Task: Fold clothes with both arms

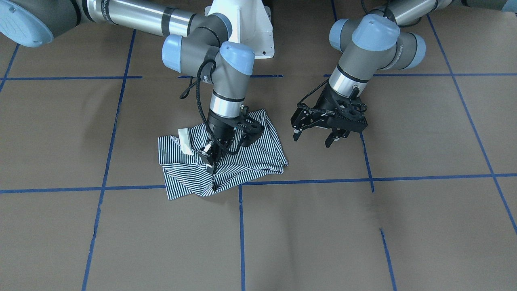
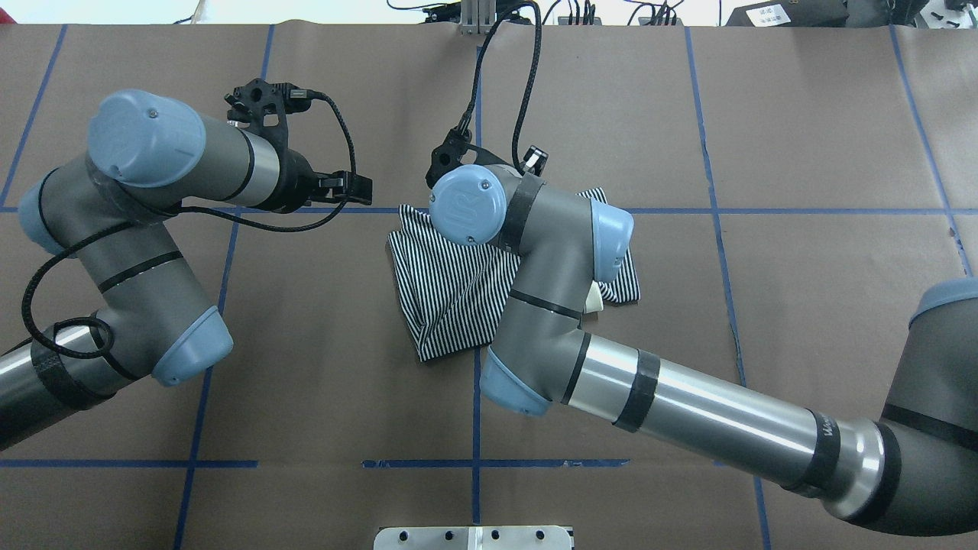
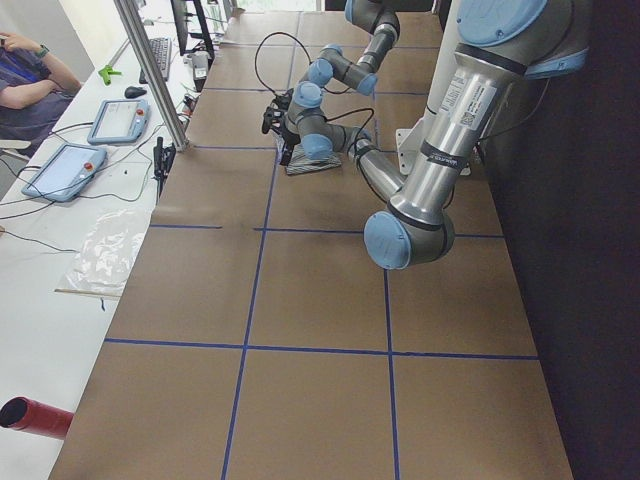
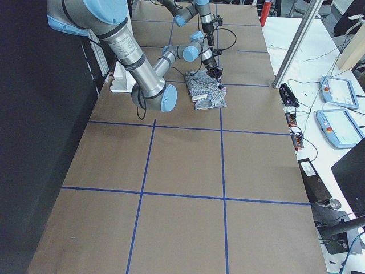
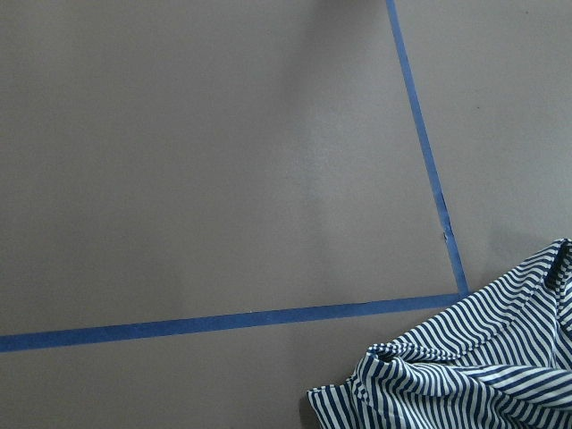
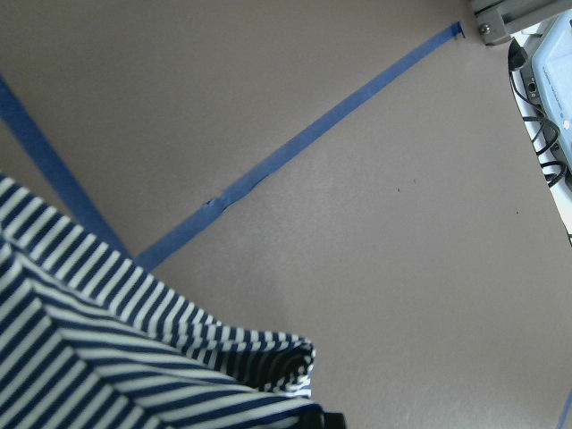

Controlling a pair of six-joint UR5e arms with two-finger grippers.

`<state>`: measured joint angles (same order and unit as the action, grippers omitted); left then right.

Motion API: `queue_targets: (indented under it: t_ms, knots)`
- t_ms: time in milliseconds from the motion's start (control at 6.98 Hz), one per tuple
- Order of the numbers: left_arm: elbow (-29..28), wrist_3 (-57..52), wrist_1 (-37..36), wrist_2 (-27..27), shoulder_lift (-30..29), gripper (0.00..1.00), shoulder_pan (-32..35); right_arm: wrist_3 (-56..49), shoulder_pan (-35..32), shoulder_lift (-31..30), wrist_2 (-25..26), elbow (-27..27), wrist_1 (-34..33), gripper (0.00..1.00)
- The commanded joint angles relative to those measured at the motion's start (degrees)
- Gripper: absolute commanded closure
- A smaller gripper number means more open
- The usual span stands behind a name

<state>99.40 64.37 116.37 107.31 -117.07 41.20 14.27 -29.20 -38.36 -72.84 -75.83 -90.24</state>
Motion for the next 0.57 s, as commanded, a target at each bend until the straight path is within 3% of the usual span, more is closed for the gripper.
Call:
queue_targets:
  t_ms: [0,143,287,430]
  knots:
    - [0.1,0.8,0.0,0.0,-0.1,0.00,-0.2,-3.0,-1.6,1.5,0.0,5.6,4.4,1.00]
    - [0.2,0.9,0.0,0.0,-0.1,0.00,-0.2,-3.2,-1.6,1.4,0.0,6.6,4.4,1.00]
    - [0.3,1.1,0.0,0.0,-0.1,0.00,-0.2,-3.2,-1.6,1.4,-0.2,6.7,4.5,0.57]
    - [0.3,1.1,0.0,0.0,0.0,0.00,-0.2,-3.1,-1.6,1.4,-1.8,6.7,5.5,0.01]
